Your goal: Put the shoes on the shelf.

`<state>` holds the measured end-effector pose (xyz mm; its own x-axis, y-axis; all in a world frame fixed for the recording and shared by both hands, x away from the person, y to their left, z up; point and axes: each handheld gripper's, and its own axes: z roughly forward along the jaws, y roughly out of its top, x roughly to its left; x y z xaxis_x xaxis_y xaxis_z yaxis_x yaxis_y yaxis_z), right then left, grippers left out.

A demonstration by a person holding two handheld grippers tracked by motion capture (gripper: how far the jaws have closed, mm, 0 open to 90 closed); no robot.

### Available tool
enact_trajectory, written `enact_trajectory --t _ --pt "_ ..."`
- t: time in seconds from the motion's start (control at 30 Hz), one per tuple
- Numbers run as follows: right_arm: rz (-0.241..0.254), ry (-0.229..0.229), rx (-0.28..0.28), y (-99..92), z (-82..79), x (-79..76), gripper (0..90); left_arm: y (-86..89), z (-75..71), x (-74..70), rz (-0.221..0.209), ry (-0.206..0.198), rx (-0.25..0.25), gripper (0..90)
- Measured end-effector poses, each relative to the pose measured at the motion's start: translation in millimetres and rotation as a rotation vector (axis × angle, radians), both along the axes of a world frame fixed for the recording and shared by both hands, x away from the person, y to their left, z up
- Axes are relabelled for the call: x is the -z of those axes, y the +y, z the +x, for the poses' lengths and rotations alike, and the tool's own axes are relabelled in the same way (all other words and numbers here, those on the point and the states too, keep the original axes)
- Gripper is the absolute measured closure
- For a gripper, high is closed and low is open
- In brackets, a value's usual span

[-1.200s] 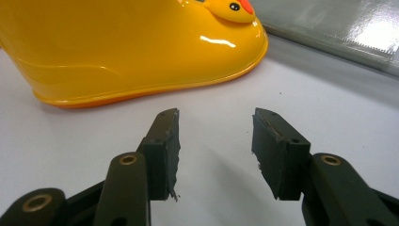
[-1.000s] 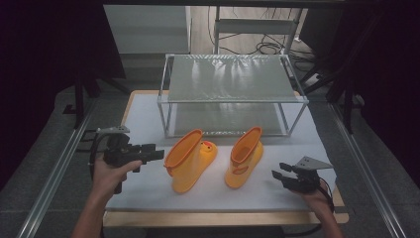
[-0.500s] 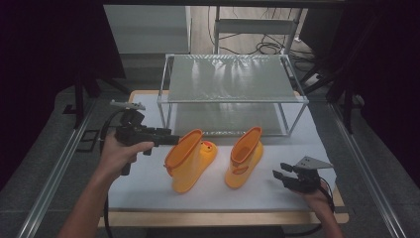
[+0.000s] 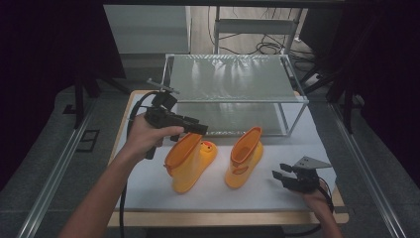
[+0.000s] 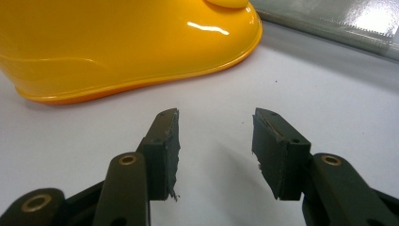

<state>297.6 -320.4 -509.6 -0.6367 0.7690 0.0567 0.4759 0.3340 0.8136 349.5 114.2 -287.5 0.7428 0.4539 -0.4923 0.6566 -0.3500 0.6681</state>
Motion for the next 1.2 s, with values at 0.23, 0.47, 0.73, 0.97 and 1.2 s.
enact_trajectory --t 0.23,0.47,0.73,0.97,1.2 --pt "-0.006 0.01 0.012 -0.3 1.3 1.2 52.0 -27.0 9.4 -3.0 0.03 0.024 0.031 43.3" --pt "-0.004 0.016 0.02 -0.3 1.9 2.0 52.1 -54.7 17.6 -1.9 0.105 0.037 0.071 43.5" --pt "-0.003 0.019 0.028 -1.9 2.1 1.9 52.1 -81.8 20.9 -0.3 0.156 0.052 0.104 44.0" --pt "-0.002 0.023 0.032 -2.0 2.3 2.3 52.3 -95.8 23.2 5.2 0.177 0.077 0.104 45.0" --pt "-0.004 0.023 0.035 -2.2 2.5 2.7 52.4 -108.3 26.6 15.5 0.23 0.093 0.096 46.2"
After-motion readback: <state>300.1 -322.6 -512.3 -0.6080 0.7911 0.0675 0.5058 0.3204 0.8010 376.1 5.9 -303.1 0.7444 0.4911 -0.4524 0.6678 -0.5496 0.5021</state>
